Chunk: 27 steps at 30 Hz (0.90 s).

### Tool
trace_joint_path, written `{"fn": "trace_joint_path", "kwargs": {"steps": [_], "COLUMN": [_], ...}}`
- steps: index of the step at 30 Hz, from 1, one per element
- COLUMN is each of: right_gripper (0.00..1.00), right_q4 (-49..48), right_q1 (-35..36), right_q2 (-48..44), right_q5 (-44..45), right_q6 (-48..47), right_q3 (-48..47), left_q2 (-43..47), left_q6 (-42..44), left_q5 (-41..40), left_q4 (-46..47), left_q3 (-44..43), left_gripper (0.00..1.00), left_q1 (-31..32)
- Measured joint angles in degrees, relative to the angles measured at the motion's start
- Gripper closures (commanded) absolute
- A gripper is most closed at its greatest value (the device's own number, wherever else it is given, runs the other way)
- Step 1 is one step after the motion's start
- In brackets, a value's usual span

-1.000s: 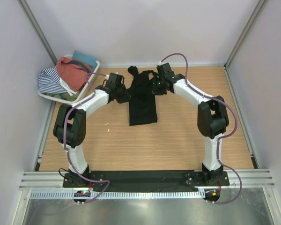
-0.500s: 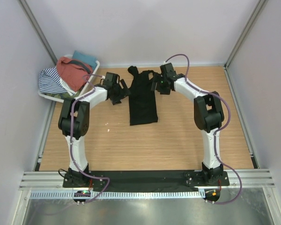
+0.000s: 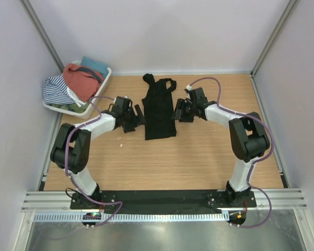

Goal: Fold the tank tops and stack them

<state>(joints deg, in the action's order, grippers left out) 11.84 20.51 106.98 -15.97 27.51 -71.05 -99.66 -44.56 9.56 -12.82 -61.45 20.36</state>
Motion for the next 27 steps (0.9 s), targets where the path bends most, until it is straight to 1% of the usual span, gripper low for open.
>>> {"fn": "trace_joint_path", "kwargs": {"steps": [4, 6, 7, 11, 16, 20, 21, 22, 25, 27], "right_gripper": [0.46, 0.48, 0.5, 0.53, 0.53, 0.53, 0.54, 0.56, 0.59, 0.63], "right_q4": [-1.27, -1.57, -1.66, -3.58, -5.57, -5.9, -5.9, -5.84, -5.97, -6.38], "right_q1": [0.09, 0.39, 0.44, 0.76, 1.05, 1.11, 1.14, 1.14, 1.11, 1.14], "right_q2": [-1.42, -3.08, -3.98, -7.04, -7.78, -7.78, -7.72, -7.65, -6.97, -6.49], "right_q5": [-3.85, -5.05, -5.75, -8.28, -9.84, -10.1, -10.1, -10.1, -10.21, -10.34], "right_q6": [0.0, 0.02, 0.04, 0.48, 0.57, 0.26, 0.17, 0.04, -0.13, -0.2], "right_q3": [7.21, 11.23, 12.98, 17.33, 17.99, 17.94, 17.84, 17.62, 16.44, 16.04], "left_q2": [1.64, 2.19, 2.36, 2.69, 2.69, 2.69, 2.69, 2.69, 2.64, 2.49], "left_q6": [-0.17, -0.2, -0.28, -0.46, -0.72, -1.25, -1.31, -1.42, -1.51, -1.53], "left_q5": [0.98, 1.33, 1.6, 1.9, 2.03, 2.05, 2.03, 2.05, 2.08, 2.1], "left_q4": [0.39, 0.5, 0.7, 2.45, 3.78, 4.5, 4.59, 4.7, 5.07, 5.44], "left_q3": [5.29, 6.78, 7.34, 8.37, 9.09, 9.22, 9.22, 9.22, 9.18, 9.18], "left_gripper": [0.27, 0.29, 0.31, 0.38, 0.47, 0.46, 0.46, 0.5, 0.54, 0.59], "left_q1": [2.73, 3.72, 4.13, 5.53, 6.51, 6.71, 6.78, 6.86, 7.15, 7.32]}}
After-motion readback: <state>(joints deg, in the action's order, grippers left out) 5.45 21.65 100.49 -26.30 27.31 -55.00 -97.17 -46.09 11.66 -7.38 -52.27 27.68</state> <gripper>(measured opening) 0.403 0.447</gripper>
